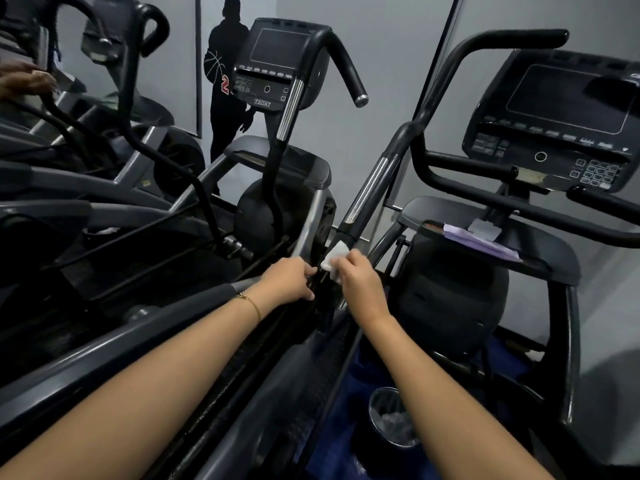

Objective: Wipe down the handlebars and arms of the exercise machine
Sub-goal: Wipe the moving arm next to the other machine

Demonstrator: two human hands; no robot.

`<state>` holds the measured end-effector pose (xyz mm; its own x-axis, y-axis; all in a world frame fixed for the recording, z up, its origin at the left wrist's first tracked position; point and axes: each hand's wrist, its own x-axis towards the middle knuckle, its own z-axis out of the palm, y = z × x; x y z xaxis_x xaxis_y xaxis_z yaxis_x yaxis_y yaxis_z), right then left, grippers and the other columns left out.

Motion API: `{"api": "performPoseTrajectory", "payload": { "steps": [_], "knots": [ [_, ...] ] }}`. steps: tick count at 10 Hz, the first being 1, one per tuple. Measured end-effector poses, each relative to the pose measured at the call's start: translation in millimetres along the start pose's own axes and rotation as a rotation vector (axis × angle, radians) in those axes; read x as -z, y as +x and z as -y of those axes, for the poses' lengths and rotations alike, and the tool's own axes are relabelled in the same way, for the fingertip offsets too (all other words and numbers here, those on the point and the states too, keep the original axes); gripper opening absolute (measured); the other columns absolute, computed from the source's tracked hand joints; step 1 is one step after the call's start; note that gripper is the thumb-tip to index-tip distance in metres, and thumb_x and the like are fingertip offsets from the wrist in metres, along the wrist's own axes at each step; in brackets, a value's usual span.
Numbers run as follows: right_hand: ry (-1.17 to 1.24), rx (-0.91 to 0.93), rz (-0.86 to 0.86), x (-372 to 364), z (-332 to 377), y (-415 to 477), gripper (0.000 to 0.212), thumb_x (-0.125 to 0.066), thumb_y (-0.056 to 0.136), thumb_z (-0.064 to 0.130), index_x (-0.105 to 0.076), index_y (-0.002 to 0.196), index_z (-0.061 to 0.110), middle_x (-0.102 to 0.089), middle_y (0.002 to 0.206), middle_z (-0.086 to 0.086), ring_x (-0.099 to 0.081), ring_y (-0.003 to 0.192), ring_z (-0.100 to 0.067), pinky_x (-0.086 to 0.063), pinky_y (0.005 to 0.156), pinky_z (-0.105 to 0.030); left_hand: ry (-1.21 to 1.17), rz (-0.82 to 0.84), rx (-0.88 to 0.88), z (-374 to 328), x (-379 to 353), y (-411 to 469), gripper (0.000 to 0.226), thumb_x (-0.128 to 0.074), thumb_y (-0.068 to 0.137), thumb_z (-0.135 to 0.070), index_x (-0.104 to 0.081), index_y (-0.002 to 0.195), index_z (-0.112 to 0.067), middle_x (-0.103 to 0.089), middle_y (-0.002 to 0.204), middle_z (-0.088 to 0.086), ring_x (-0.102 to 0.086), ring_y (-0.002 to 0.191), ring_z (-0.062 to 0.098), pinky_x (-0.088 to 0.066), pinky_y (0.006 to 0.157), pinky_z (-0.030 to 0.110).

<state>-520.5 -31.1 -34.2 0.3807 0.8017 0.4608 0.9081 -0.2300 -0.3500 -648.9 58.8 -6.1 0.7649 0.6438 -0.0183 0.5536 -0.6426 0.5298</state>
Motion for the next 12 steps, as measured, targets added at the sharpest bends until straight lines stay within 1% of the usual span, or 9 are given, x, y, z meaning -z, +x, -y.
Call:
{"api": "performPoseTrajectory", "payload": {
  "steps": [1, 3, 4, 5, 6, 8, 9, 10, 12],
  "knots": [
    [0.091, -0.012, 0.064, 8, -2, 2, 0.025, -0.035, 0.09, 0.025, -0.059, 0.097, 0.021, -0.047, 0.097, 0.0, -0.042, 0.086, -0.015, -0.029, 0.069, -0.021, -0.012, 0.021, -0.008, -1, 1, 0, 0.058, -0.072, 0.081, -0.019, -0.05, 0.135, -0.021, -0.063, 0.119, 0.002, -0.06, 0.109, 0.021, -0.047, 0.089, 0.029],
    [0.101, -0.079, -0.072, 13, 1, 20, 0.031, -0.036, 0.092, 0.018, -0.063, 0.106, 0.011, -0.04, 0.096, 0.005, -0.036, 0.085, -0.009, -0.031, 0.073, -0.023, 0.024, 0.029, -0.031, 2, 2, -3, 0.059, -0.07, 0.083, -0.022, -0.047, 0.137, -0.023, -0.062, 0.121, 0.001, -0.059, 0.11, 0.021, -0.046, 0.088, 0.029],
    [0.202, -0.116, 0.008, -2, 13, -11, 0.027, -0.04, 0.097, 0.018, -0.054, 0.085, 0.039, -0.049, 0.098, -0.005, -0.044, 0.091, -0.019, -0.039, 0.08, -0.034, 0.051, 0.035, -0.032, 2, 2, -3, 0.047, -0.069, 0.084, -0.025, -0.056, 0.129, -0.022, -0.064, 0.116, 0.002, -0.059, 0.108, 0.019, -0.046, 0.088, 0.03],
    [0.332, -0.131, 0.06, 1, 14, -11, 0.026, -0.043, 0.095, 0.033, -0.042, 0.07, 0.041, -0.056, 0.097, -0.008, -0.049, 0.092, -0.022, -0.041, 0.081, -0.037, 0.076, 0.029, -0.038, 2, 1, -3, 0.036, -0.068, 0.084, -0.027, -0.061, 0.119, -0.018, -0.065, 0.112, 0.002, -0.059, 0.107, 0.019, -0.046, 0.088, 0.032],
    [0.335, -0.168, -0.056, 15, 8, 8, 0.027, -0.05, 0.091, 0.027, -0.046, 0.065, 0.025, -0.045, 0.077, 0.001, -0.044, 0.074, -0.015, -0.037, 0.069, -0.036, 0.05, 0.038, -0.036, 3, 2, -5, 0.058, -0.067, 0.085, -0.026, -0.045, 0.139, -0.024, -0.06, 0.123, -0.001, -0.055, 0.116, 0.016, -0.043, 0.095, 0.028],
    [0.084, -0.036, -0.067, 0, 7, 1, 0.033, -0.041, 0.095, 0.009, -0.049, 0.091, 0.041, -0.039, 0.097, 0.004, -0.036, 0.088, -0.01, -0.034, 0.077, -0.025, 0.044, 0.049, -0.043, 6, 2, -4, 0.06, -0.066, 0.086, -0.027, -0.04, 0.141, -0.026, -0.059, 0.125, -0.002, -0.054, 0.117, 0.015, -0.042, 0.094, 0.027],
    [0.094, 0.01, 0.03, 2, -1, 1, 0.031, -0.041, 0.096, 0.022, -0.041, 0.075, 0.045, -0.042, 0.088, 0.011, -0.038, 0.081, -0.005, -0.035, 0.072, -0.024, 0.048, 0.04, -0.053, 7, 1, -3, 0.06, -0.066, 0.086, -0.028, -0.041, 0.141, -0.027, -0.06, 0.124, -0.002, -0.055, 0.115, 0.015, -0.042, 0.093, 0.027],
    [0.172, -0.101, -0.098, 21, -3, 25, 0.025, -0.049, 0.091, 0.031, -0.052, 0.073, 0.014, -0.044, 0.074, 0.007, -0.042, 0.066, -0.007, -0.034, 0.063, -0.028, 0.048, 0.041, -0.055, 7, 1, -3, 0.06, -0.065, 0.087, -0.028, -0.041, 0.141, -0.027, -0.06, 0.124, -0.003, -0.054, 0.116, 0.015, -0.042, 0.094, 0.027],
    [-0.045, 0.064, -0.029, 10, -3, 14, 0.023, -0.039, 0.096, 0.022, -0.061, 0.103, 0.018, -0.041, 0.089, 0.009, -0.035, 0.083, -0.007, -0.028, 0.065, -0.018, 0.053, 0.047, -0.05, 10, 0, 0, 0.061, -0.065, 0.086, -0.031, -0.038, 0.142, -0.029, -0.059, 0.126, -0.003, -0.055, 0.116, 0.015, -0.043, 0.095, 0.028]
  ]
}}
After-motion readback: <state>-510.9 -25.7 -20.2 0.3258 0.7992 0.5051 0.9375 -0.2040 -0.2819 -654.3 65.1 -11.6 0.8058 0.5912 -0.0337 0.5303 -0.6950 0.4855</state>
